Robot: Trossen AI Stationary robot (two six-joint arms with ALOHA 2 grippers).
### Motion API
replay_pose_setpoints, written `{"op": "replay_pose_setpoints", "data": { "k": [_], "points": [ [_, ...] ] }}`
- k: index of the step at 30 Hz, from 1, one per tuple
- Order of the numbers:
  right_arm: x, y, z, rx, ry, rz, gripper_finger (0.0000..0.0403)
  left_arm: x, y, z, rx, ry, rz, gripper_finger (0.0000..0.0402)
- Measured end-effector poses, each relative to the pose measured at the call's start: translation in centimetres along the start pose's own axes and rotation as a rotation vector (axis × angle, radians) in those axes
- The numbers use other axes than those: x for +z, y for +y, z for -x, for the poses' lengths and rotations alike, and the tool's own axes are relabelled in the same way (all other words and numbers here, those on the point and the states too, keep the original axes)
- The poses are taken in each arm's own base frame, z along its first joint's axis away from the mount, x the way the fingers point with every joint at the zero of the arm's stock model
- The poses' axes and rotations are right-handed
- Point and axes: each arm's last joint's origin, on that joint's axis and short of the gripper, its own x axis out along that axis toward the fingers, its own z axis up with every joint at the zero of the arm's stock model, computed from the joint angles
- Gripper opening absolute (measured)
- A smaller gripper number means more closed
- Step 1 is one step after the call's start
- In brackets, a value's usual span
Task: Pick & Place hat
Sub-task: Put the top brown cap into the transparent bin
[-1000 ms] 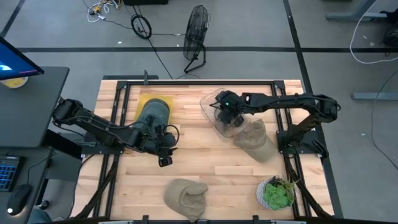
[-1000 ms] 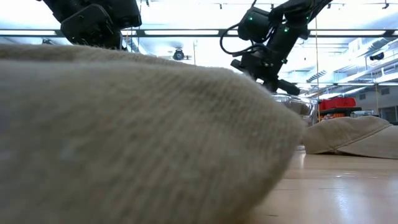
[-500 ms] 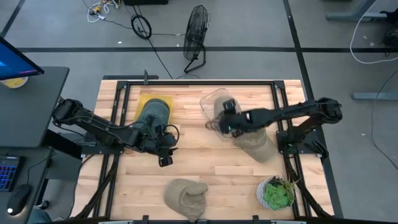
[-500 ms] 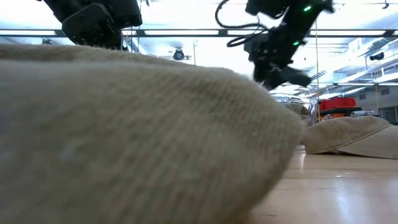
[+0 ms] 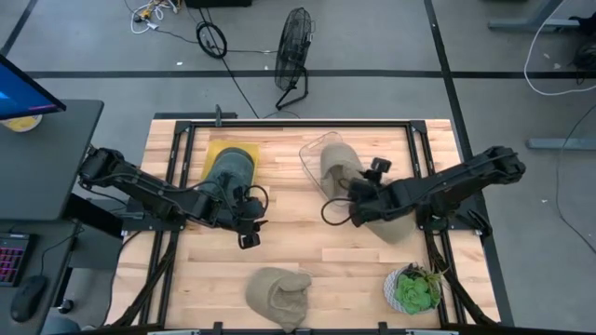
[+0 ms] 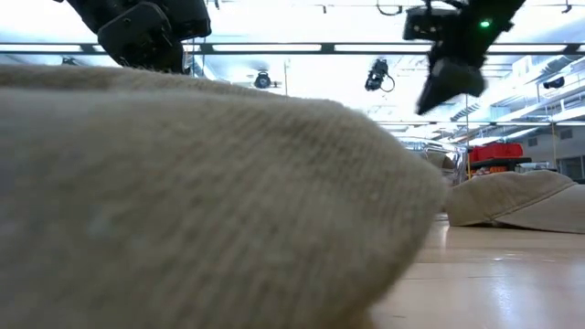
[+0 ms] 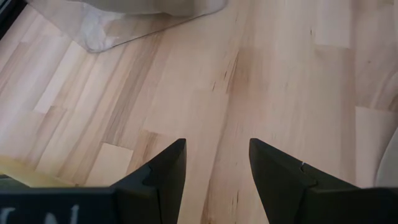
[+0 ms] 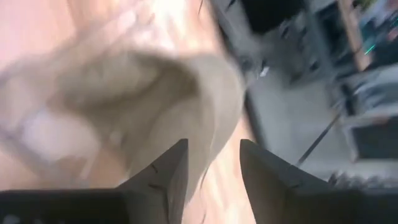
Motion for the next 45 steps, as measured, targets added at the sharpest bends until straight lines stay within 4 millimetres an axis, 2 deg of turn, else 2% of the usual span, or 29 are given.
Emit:
{"op": "replay_pose_setpoints", "data": {
  "k": [9, 14, 18, 27, 31, 38, 45],
  "points": [
    [-2.7, 0.2, 0.8, 0.252, 0.384, -0.269, 0.0136, 0.0, 0.0, 0.0, 0.0, -0.001, 0.001, 0.0179],
    [-3.6, 0.0, 1.1, 0.238, 0.628, -0.584, 0.0132, 0.0, 0.0, 0.0, 0.0, -0.003, 0.002, 0.0179],
    [-4.6, 0.4, 0.7, 0.165, 0.696, -0.732, 0.0132, 0.0, 0.0, 0.0, 0.0, -0.003, 0.002, 0.0179],
    [-8.8, 2.0, -1.7, -0.067, 0.799, -0.994, 0.0142, 0.0, 0.0, 0.0, 0.0, -0.003, -0.006, 0.0179],
    [-10.2, 2.9, -2.9, -0.093, 0.807, -1.108, 0.0147, 0.0, 0.0, 0.0, 0.0, -0.003, -0.007, 0.0179],
    [-9.9, 2.1, -3.0, -0.158, 0.732, -1.134, 0.0148, 0.0, 0.0, 0.0, 0.0, -0.003, -0.009, 0.0179],
    [-9.9, 1.9, -3.8, -0.173, 0.743, -1.17, 0.014, 0.0, 0.0, 0.0, -0.001, -0.005, 0.003, 0.0179]
  ]
}}
